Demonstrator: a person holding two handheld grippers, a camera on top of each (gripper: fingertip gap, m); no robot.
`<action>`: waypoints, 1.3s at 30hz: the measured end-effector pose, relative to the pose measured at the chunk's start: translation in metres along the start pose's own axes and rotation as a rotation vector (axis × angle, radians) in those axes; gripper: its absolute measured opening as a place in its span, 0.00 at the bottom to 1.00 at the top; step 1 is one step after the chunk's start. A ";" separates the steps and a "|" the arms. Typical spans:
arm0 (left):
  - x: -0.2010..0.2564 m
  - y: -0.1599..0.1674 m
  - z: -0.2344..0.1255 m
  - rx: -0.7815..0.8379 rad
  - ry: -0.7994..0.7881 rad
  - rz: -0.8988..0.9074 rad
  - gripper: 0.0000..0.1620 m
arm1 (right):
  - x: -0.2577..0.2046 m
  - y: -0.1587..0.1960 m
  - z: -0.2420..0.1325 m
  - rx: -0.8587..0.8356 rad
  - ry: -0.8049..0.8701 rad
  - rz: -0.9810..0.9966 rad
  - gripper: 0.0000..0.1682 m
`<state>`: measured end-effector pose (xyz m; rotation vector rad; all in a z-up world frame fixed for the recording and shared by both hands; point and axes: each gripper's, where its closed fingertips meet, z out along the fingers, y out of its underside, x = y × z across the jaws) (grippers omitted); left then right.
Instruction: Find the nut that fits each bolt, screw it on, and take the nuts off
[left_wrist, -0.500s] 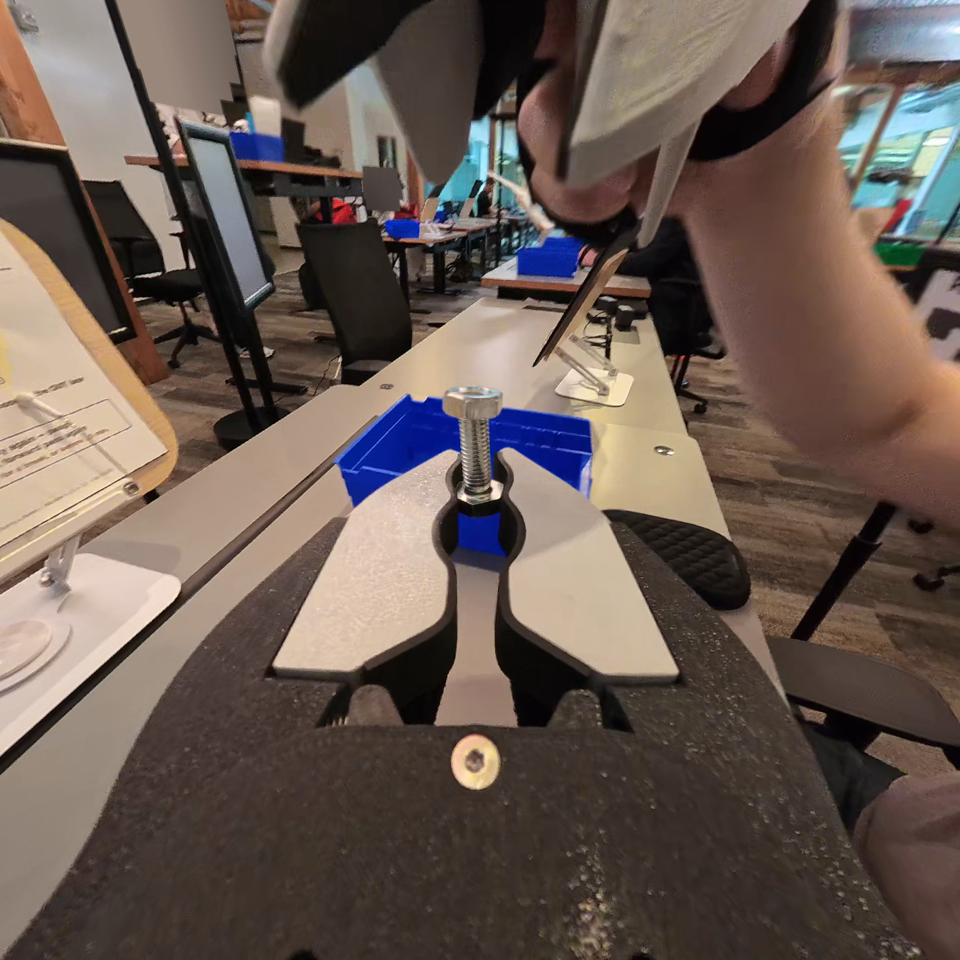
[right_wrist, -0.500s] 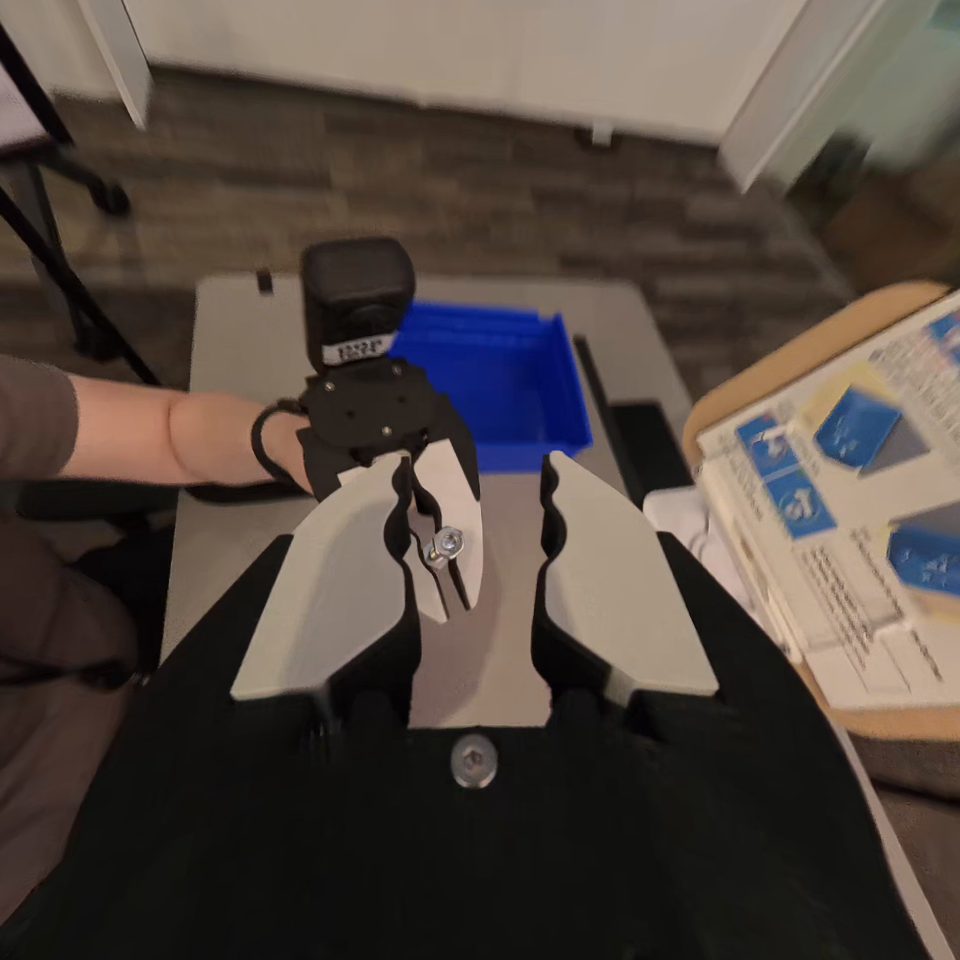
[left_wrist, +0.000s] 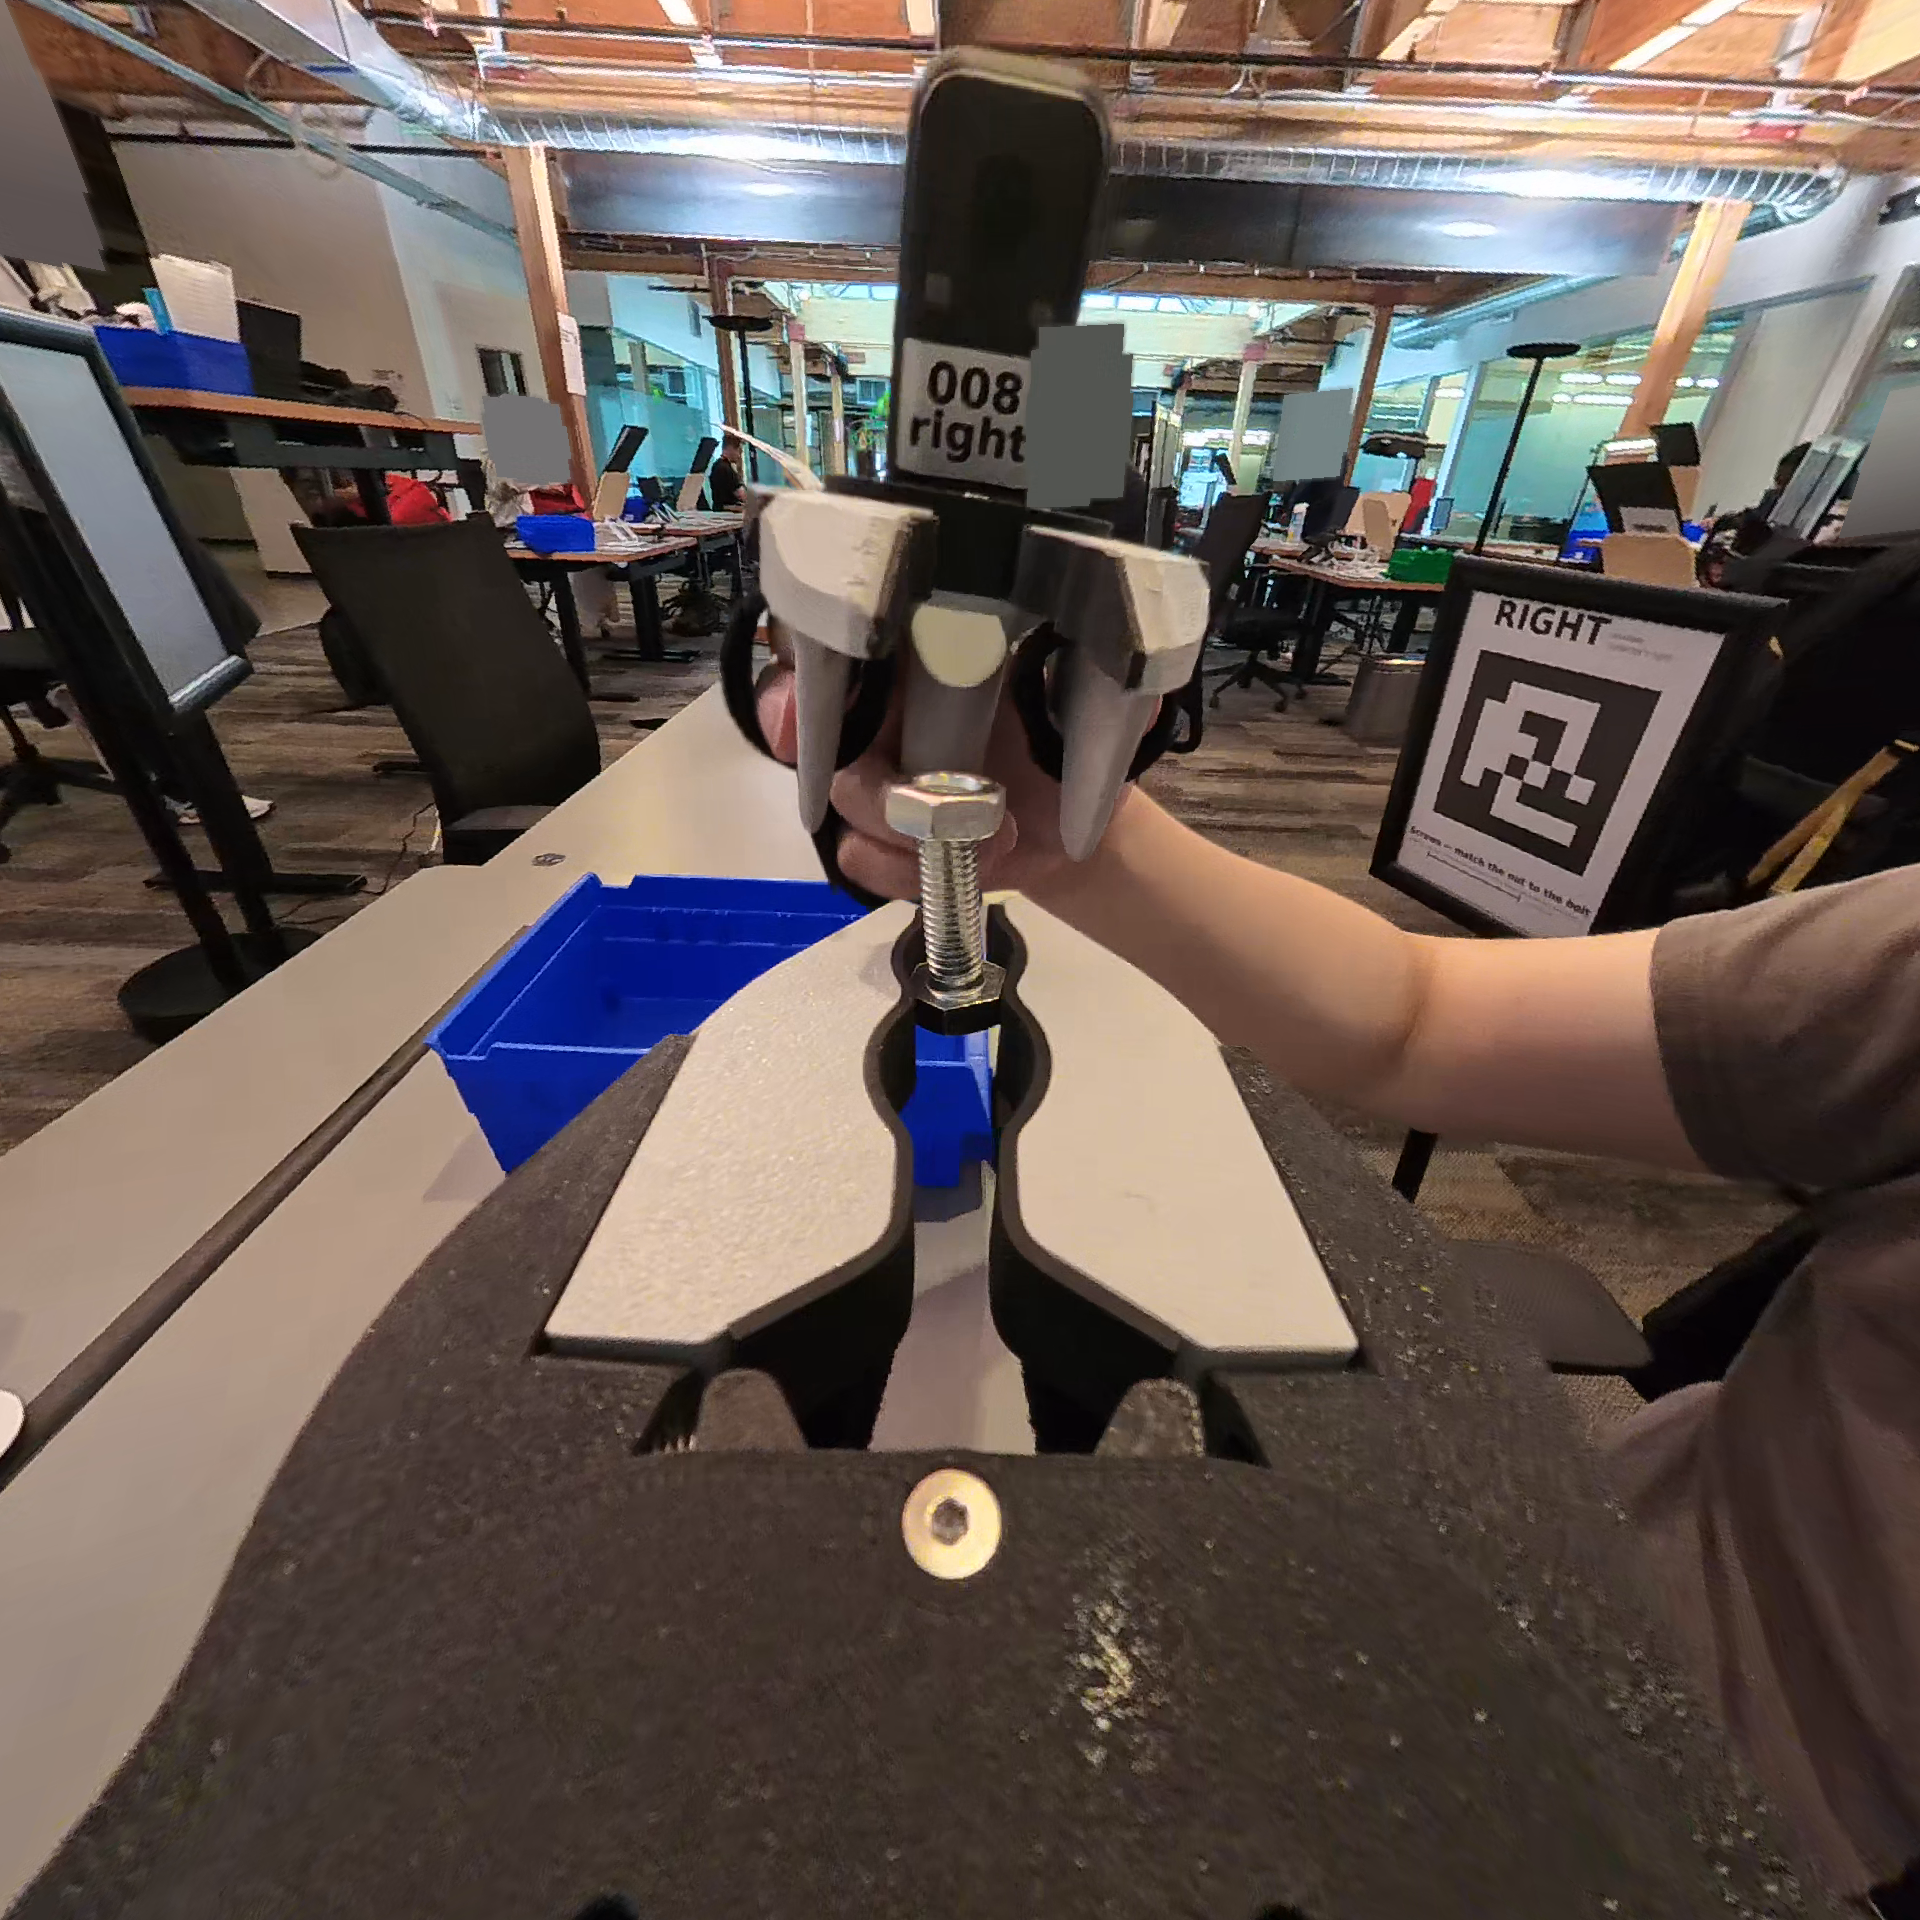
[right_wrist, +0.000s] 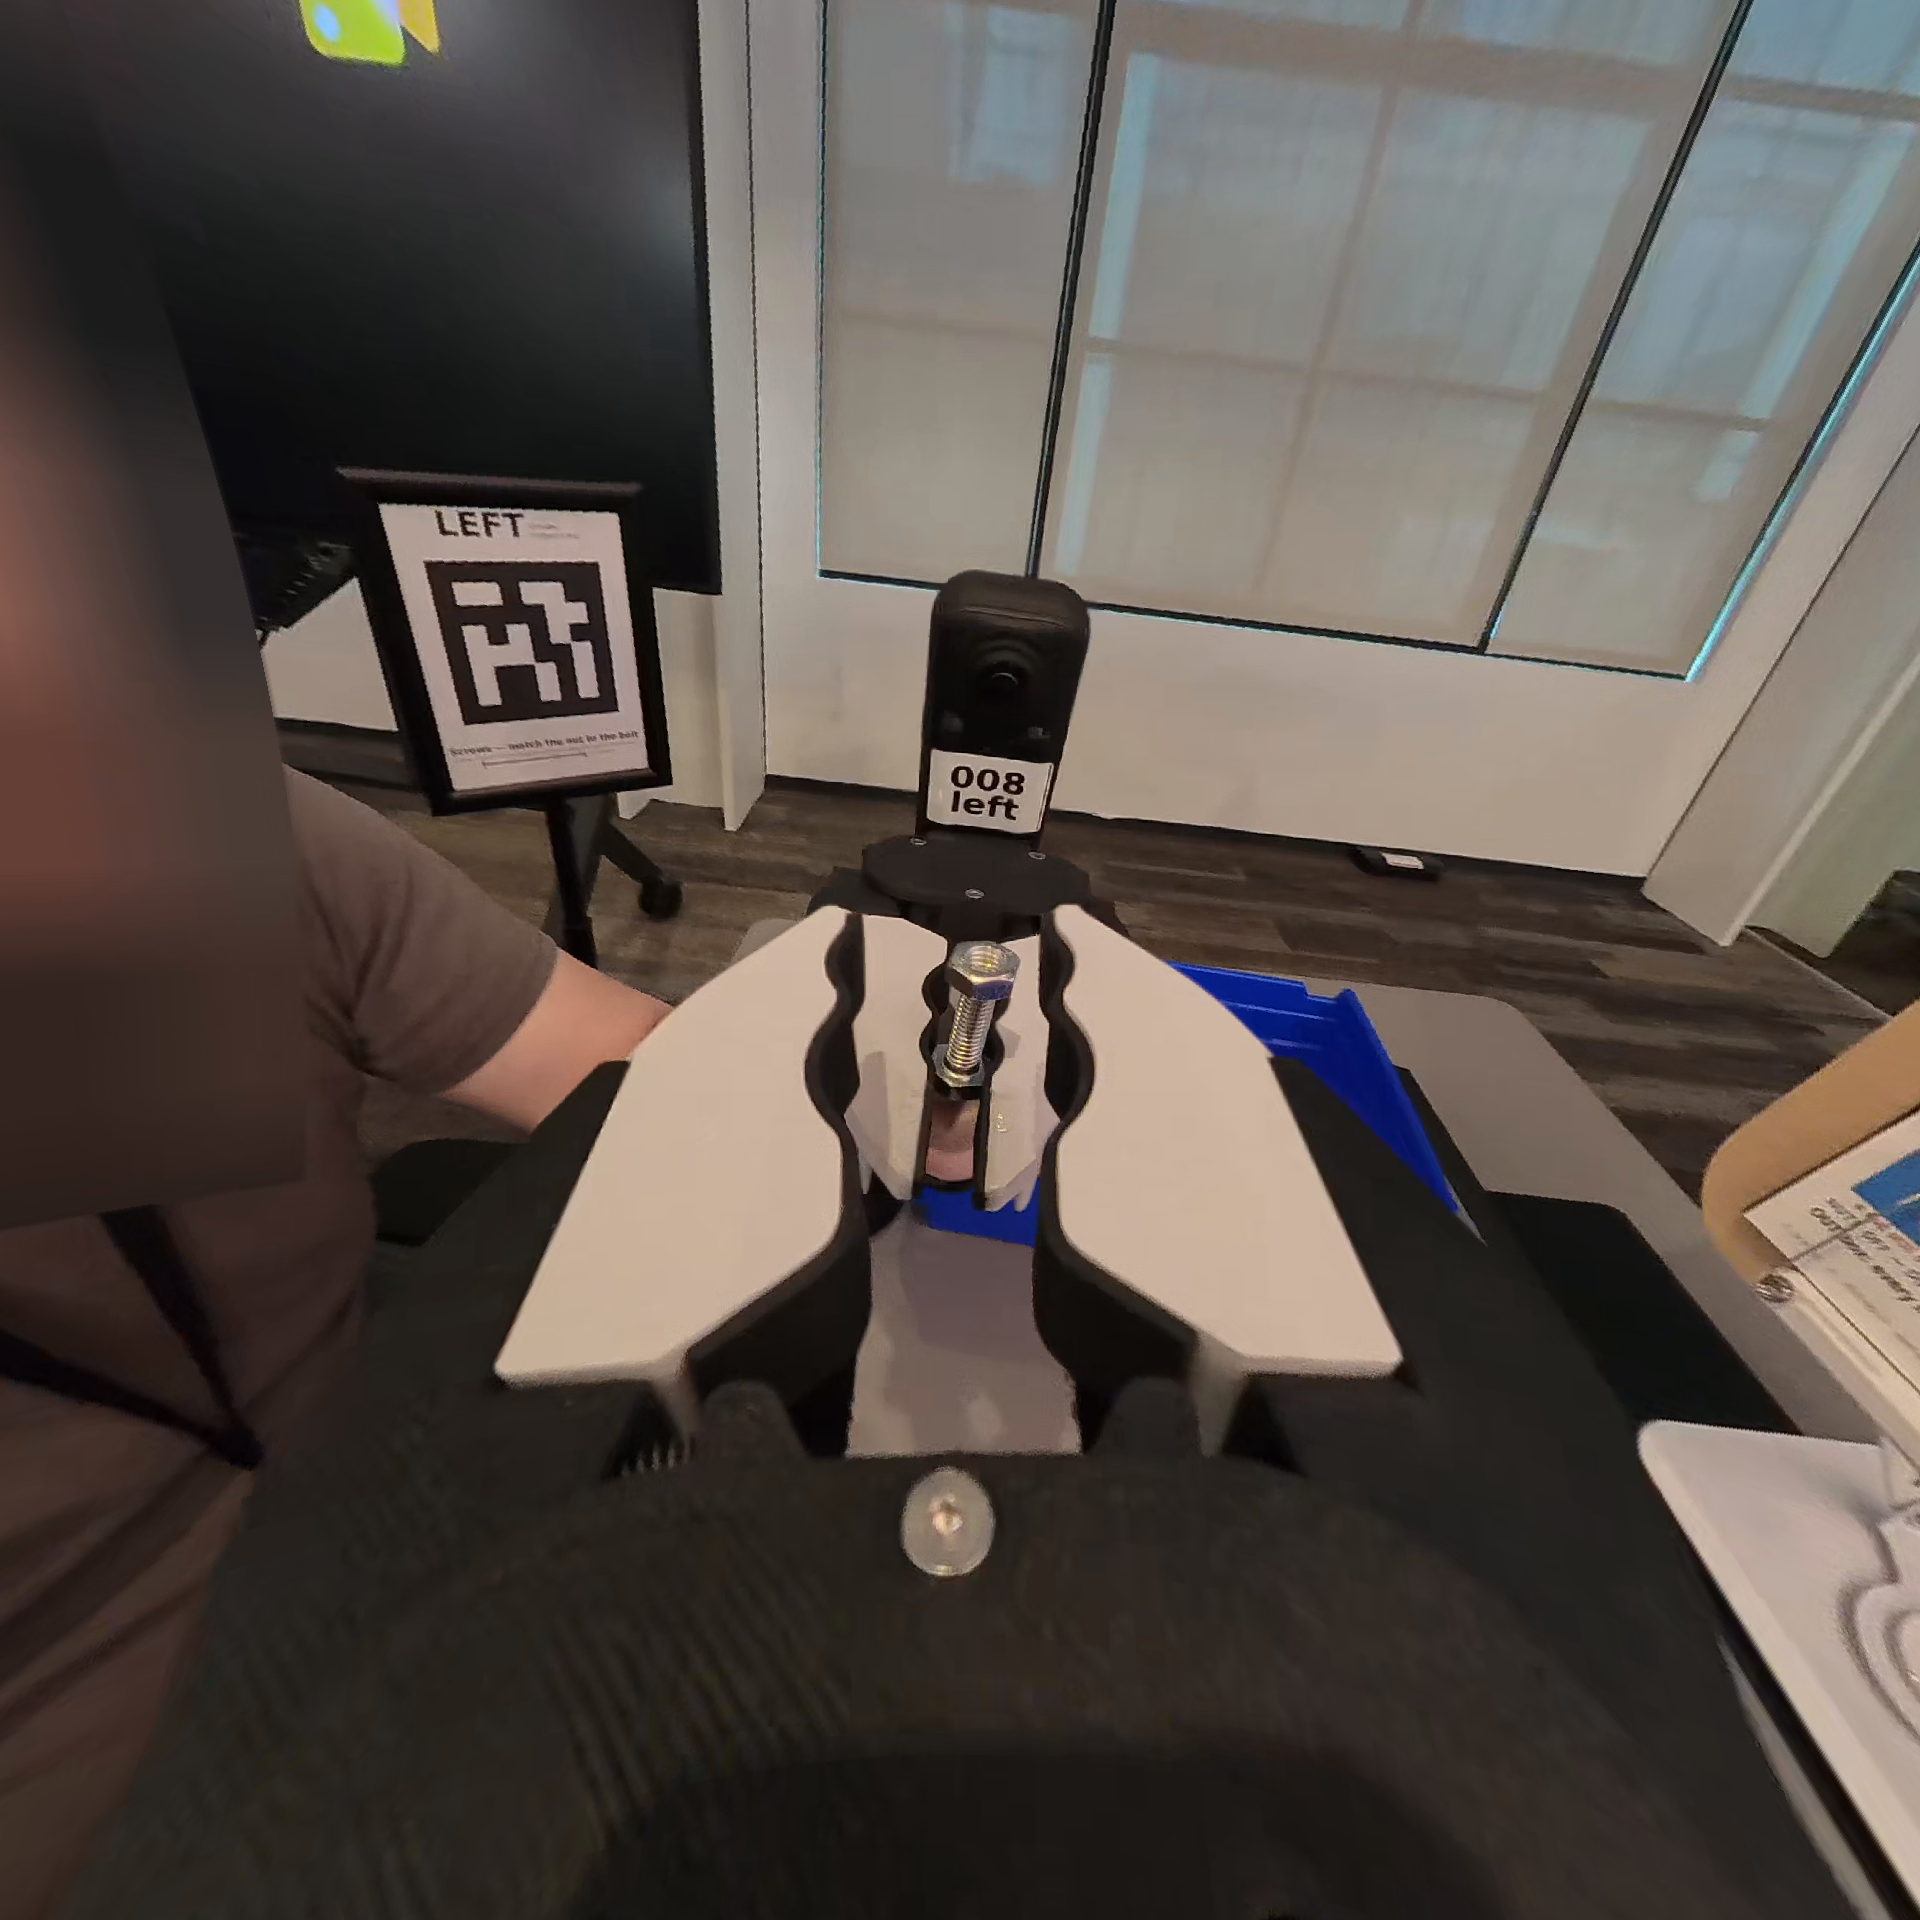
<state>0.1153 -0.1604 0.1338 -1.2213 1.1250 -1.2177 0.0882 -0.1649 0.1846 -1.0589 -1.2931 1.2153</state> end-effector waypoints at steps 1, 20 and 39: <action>0.001 0.000 0.000 0.001 0.003 0.002 0.06 | -0.001 0.001 0.001 0.008 -0.005 0.005 0.20; 0.003 -0.003 0.001 -0.001 -0.033 0.051 0.06 | 0.000 0.005 0.009 -0.010 0.182 -0.051 0.12; 0.003 -0.001 0.001 -0.013 -0.033 0.043 0.06 | 0.002 0.016 0.015 -0.046 0.162 -0.004 0.10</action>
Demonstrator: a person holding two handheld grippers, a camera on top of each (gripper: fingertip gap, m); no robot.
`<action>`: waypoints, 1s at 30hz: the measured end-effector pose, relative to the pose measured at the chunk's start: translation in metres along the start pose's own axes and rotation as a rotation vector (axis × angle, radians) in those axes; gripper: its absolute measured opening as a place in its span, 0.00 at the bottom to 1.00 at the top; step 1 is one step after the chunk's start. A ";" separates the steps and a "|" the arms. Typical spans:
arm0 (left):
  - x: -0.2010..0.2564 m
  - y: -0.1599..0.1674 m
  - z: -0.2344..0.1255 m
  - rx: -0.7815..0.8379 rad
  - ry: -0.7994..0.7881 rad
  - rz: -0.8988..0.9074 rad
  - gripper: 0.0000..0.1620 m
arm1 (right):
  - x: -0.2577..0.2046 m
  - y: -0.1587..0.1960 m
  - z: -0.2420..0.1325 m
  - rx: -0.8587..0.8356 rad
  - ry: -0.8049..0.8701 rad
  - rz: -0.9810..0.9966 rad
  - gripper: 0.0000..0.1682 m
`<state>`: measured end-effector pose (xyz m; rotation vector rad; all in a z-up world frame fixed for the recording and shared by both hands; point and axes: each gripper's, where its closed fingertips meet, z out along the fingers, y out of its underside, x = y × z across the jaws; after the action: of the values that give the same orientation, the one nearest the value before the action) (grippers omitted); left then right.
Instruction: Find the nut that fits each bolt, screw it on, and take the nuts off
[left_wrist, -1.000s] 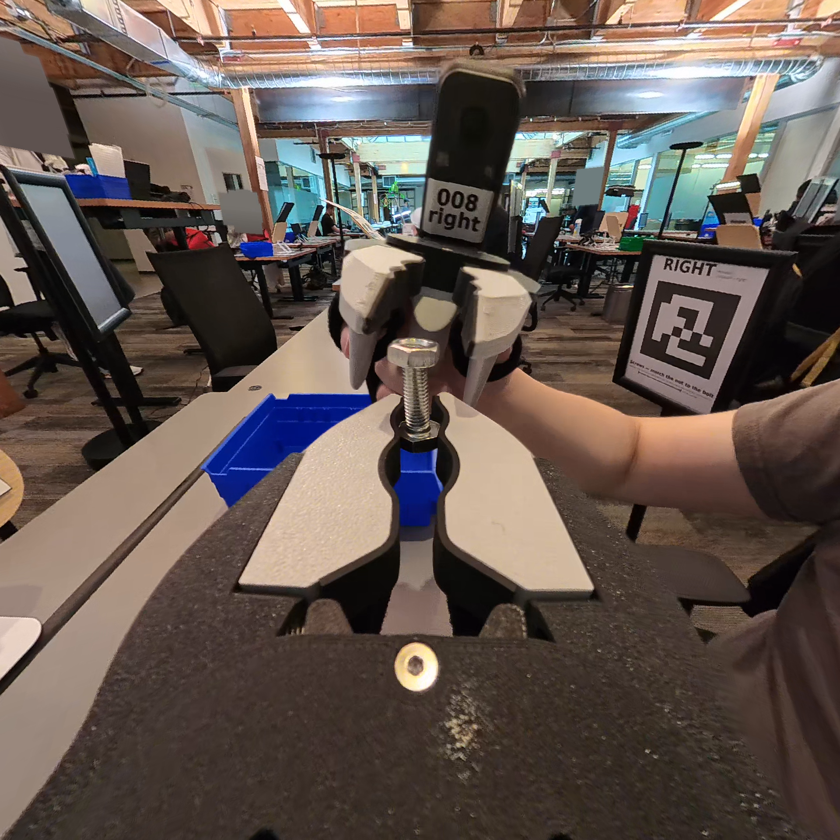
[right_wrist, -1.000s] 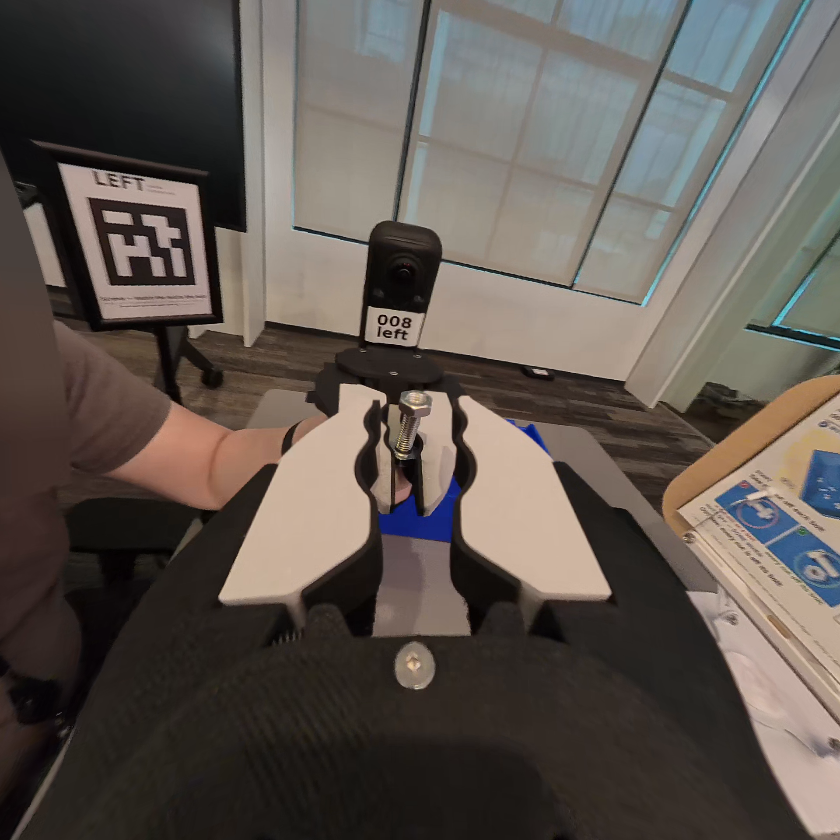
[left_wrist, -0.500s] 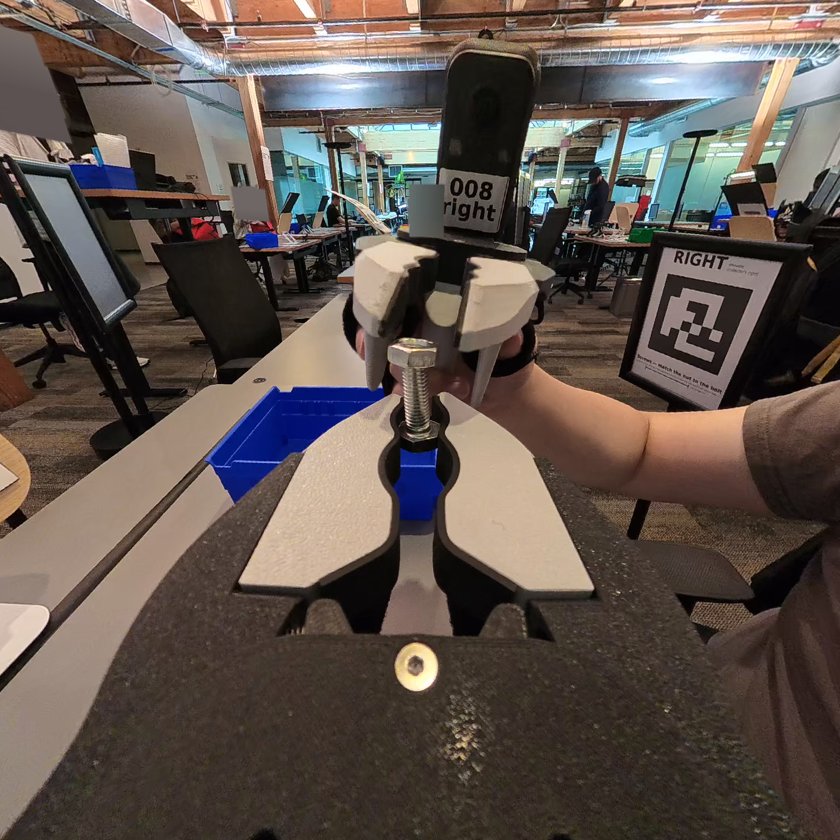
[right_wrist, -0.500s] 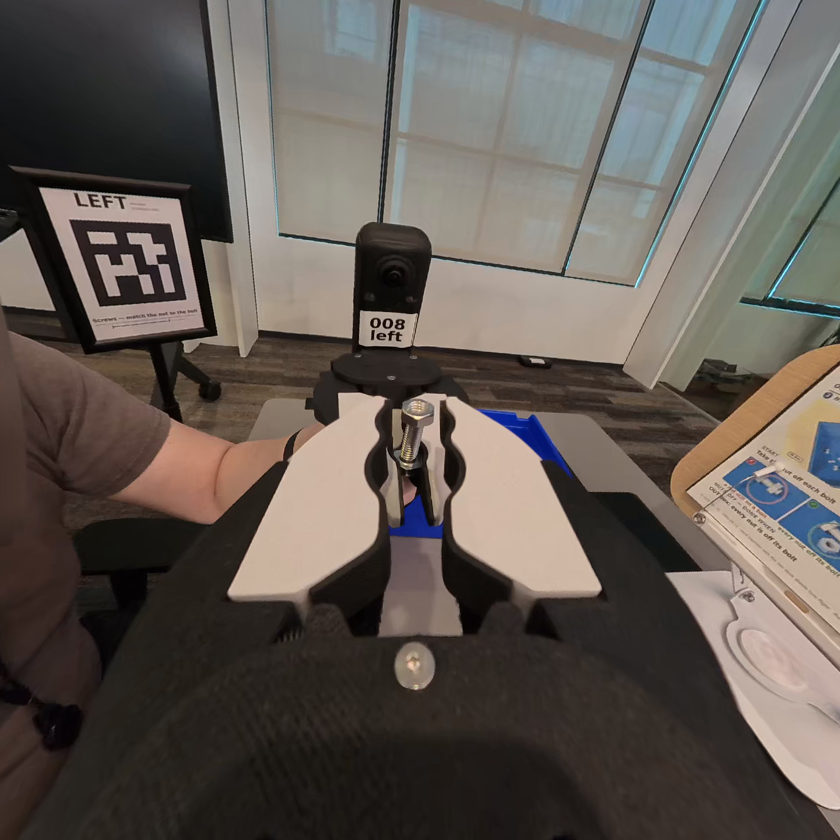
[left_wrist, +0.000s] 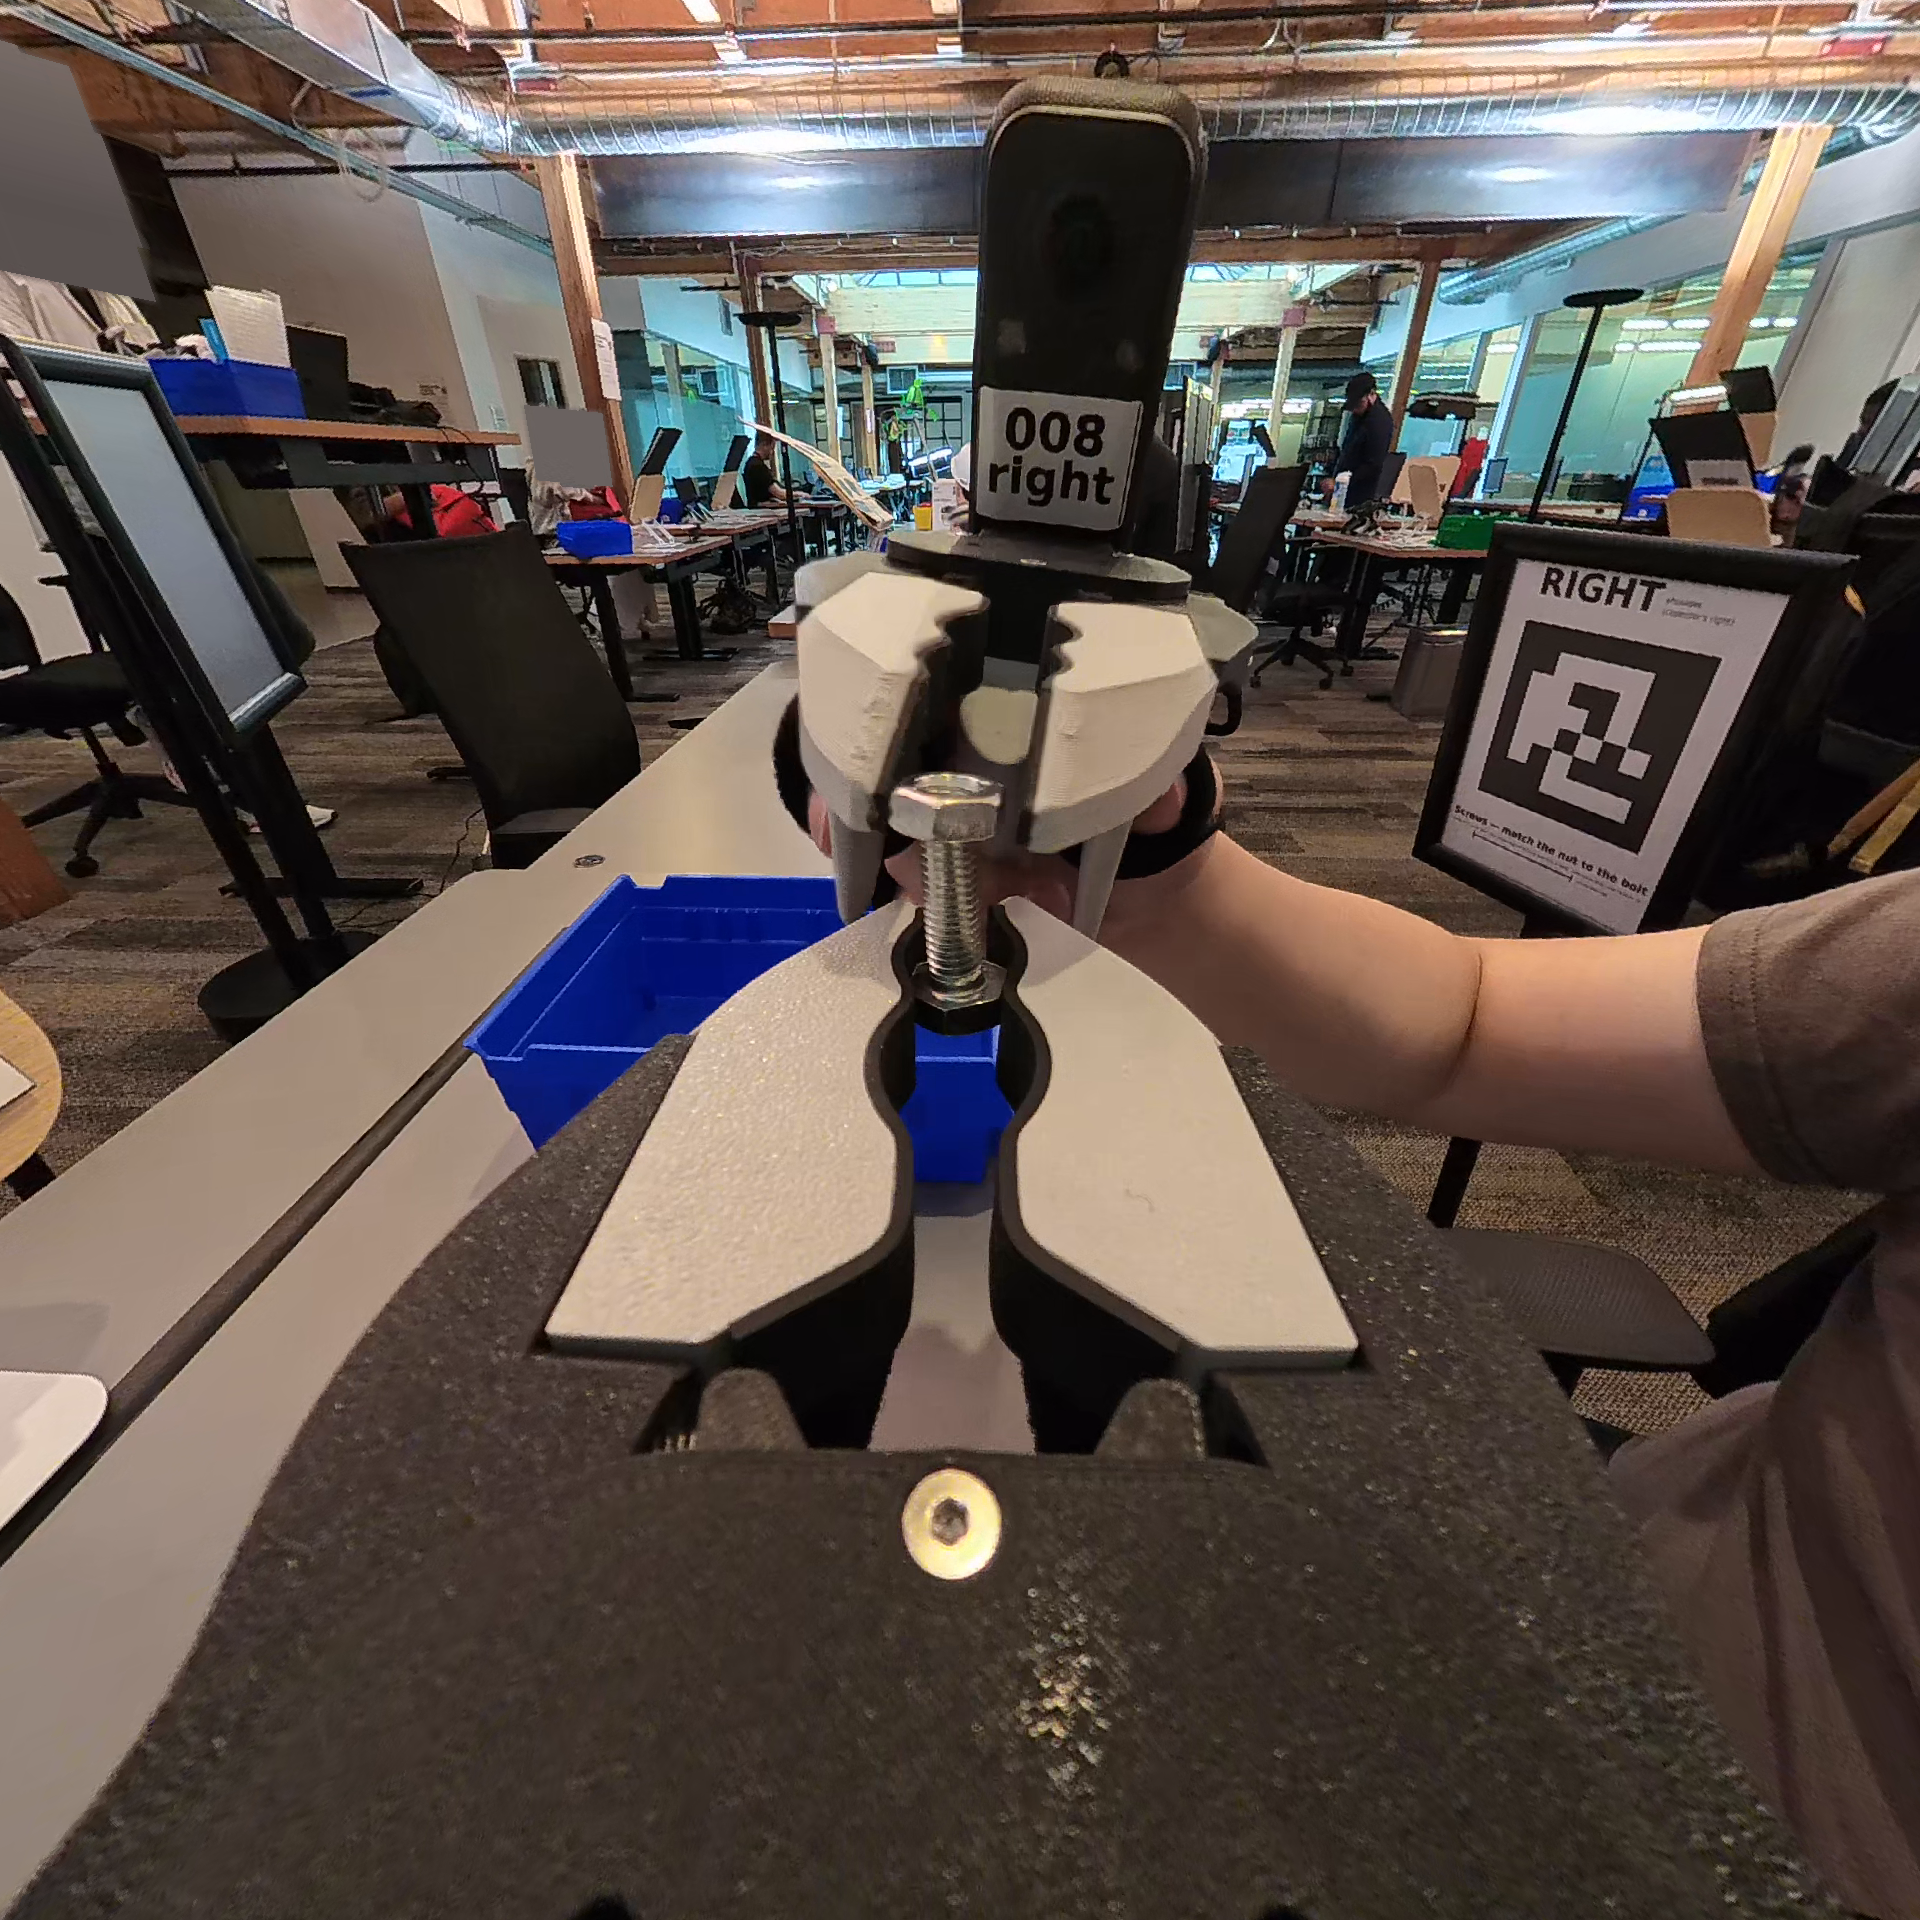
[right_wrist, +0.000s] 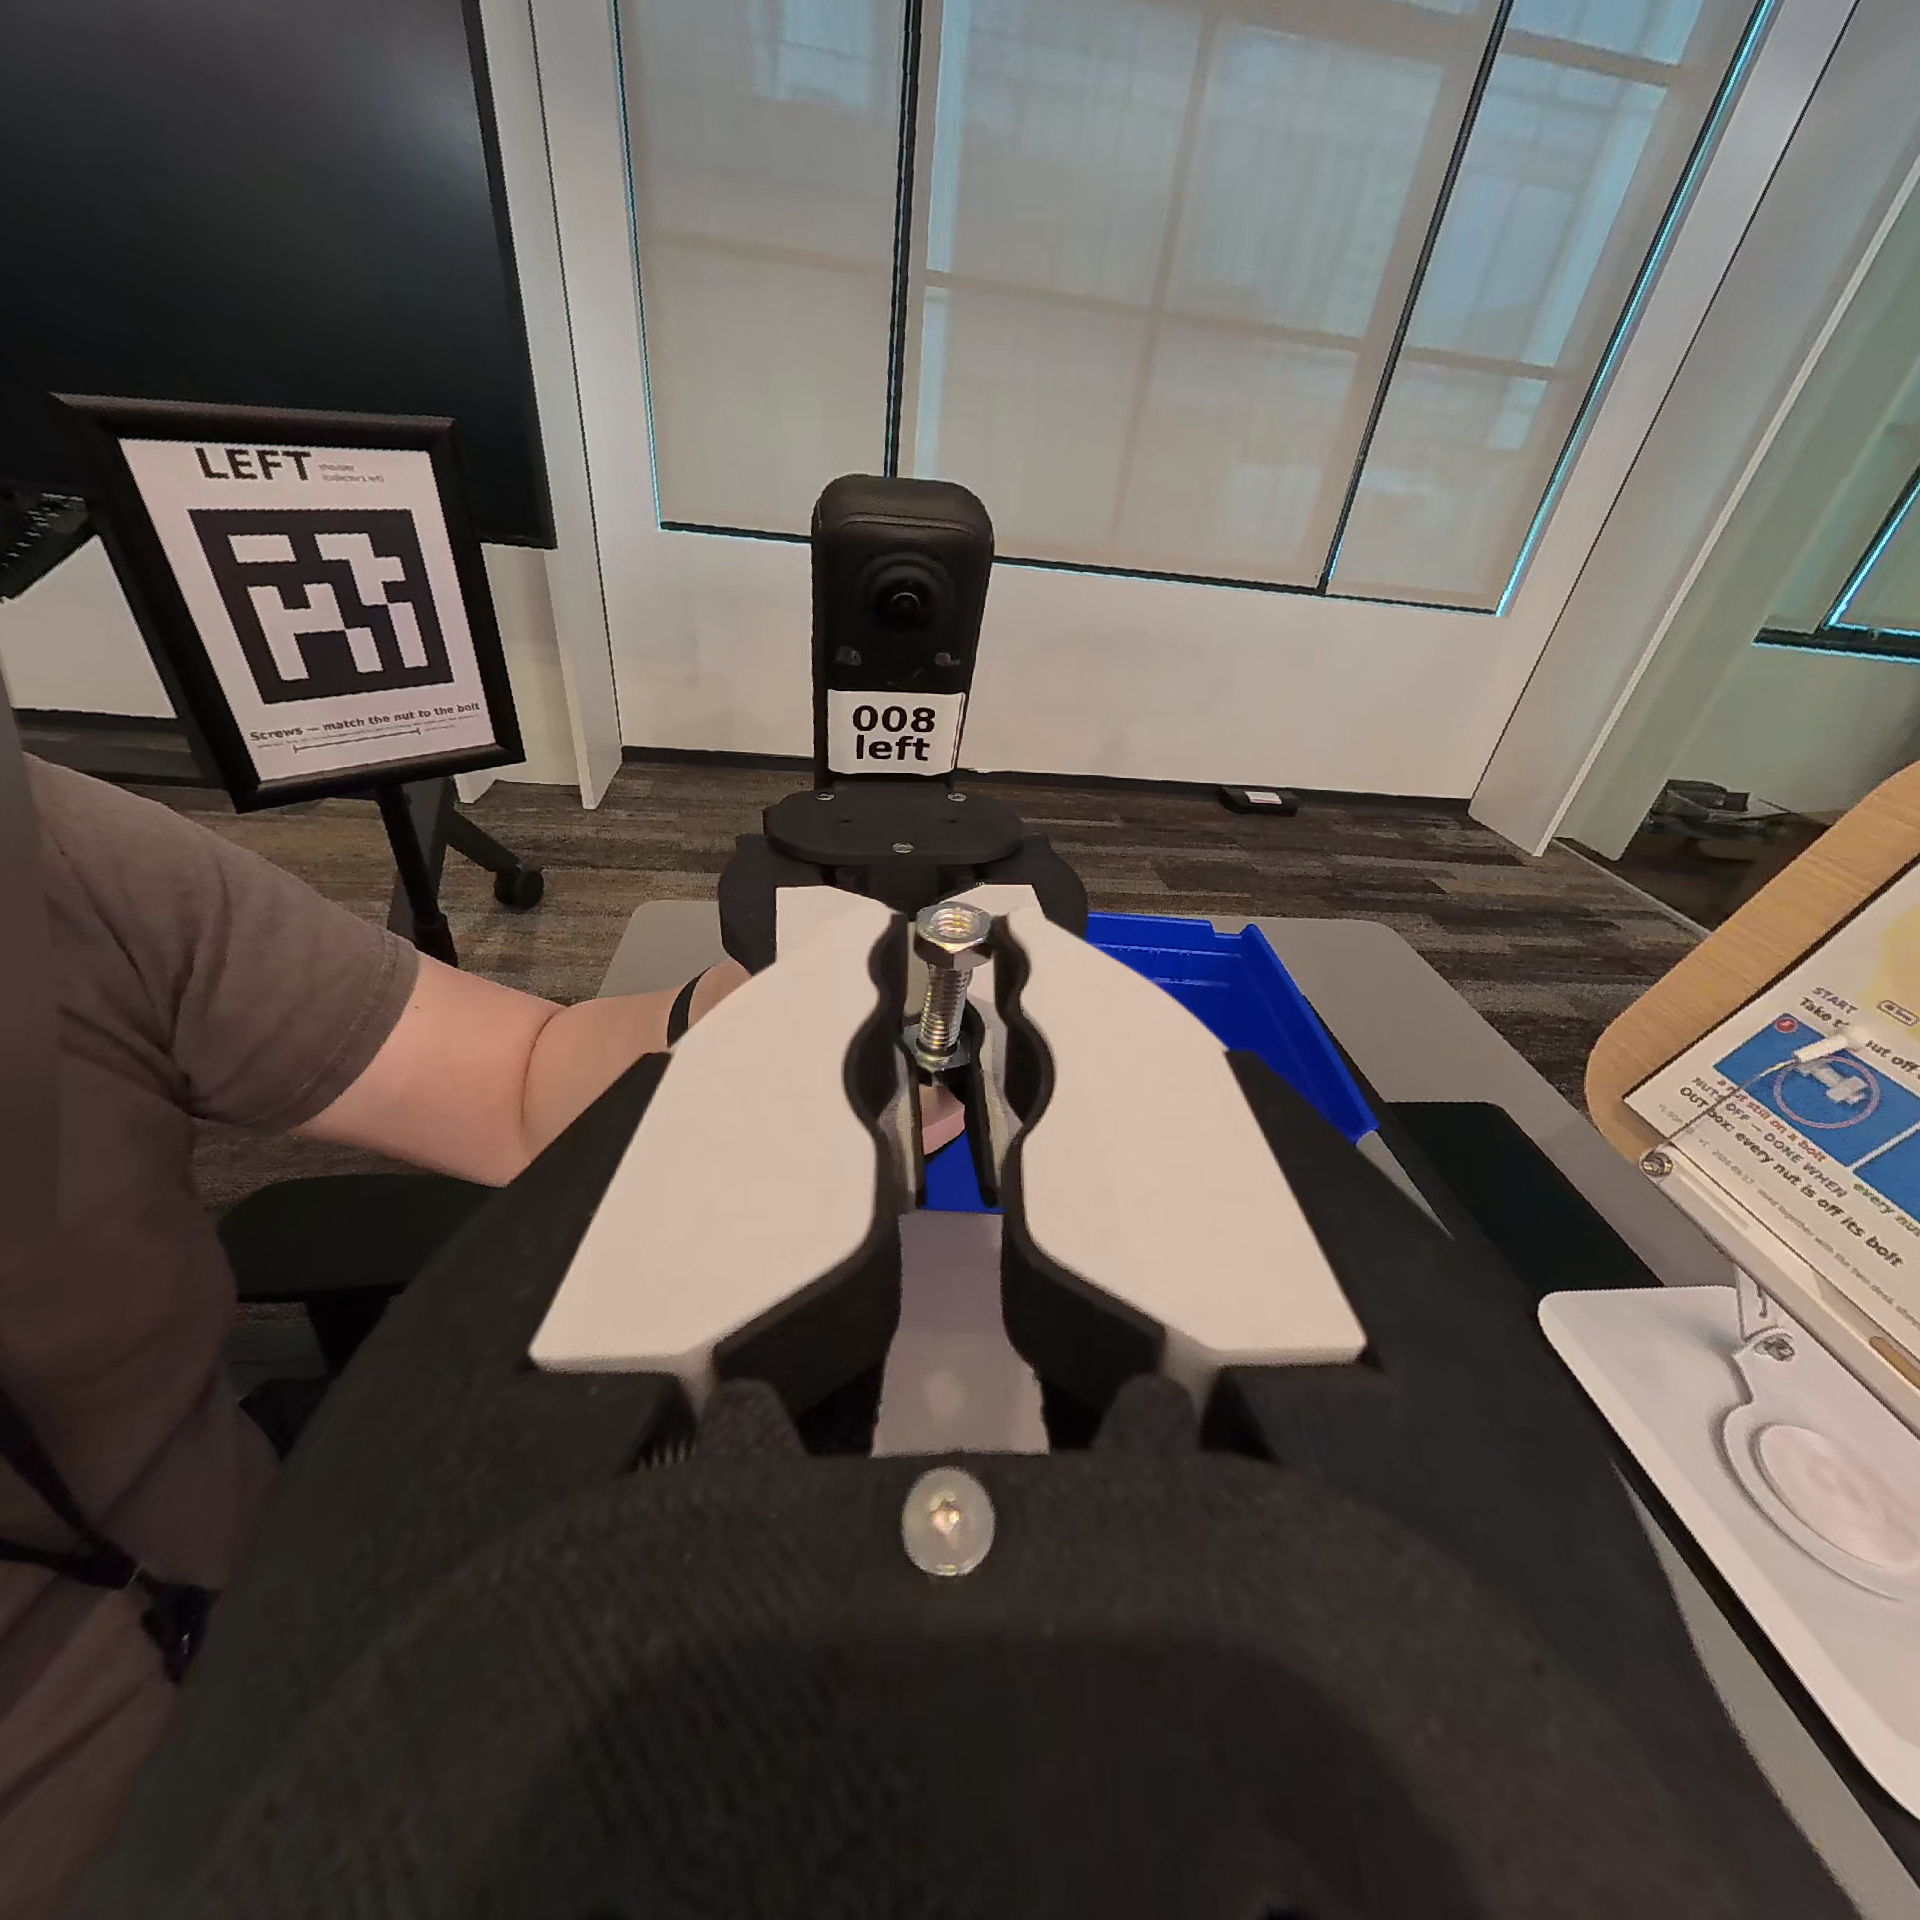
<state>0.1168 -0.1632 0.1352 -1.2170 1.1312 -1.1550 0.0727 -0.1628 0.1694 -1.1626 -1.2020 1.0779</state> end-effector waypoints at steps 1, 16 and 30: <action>0.000 0.000 0.000 -0.001 0.002 0.001 0.06 | 0.000 0.000 0.000 0.001 0.002 0.000 0.09; -0.001 0.003 0.001 -0.024 -0.026 0.026 0.06 | 0.001 0.003 -0.001 -0.047 -0.021 0.093 0.09; -0.028 0.010 -0.004 -0.073 -0.235 0.030 0.06 | 0.023 0.011 0.002 -0.050 0.351 0.206 0.09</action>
<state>0.1112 -0.1353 0.1254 -1.3492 1.0176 -0.9274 0.0723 -0.1384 0.1607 -1.4696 -0.8525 0.9485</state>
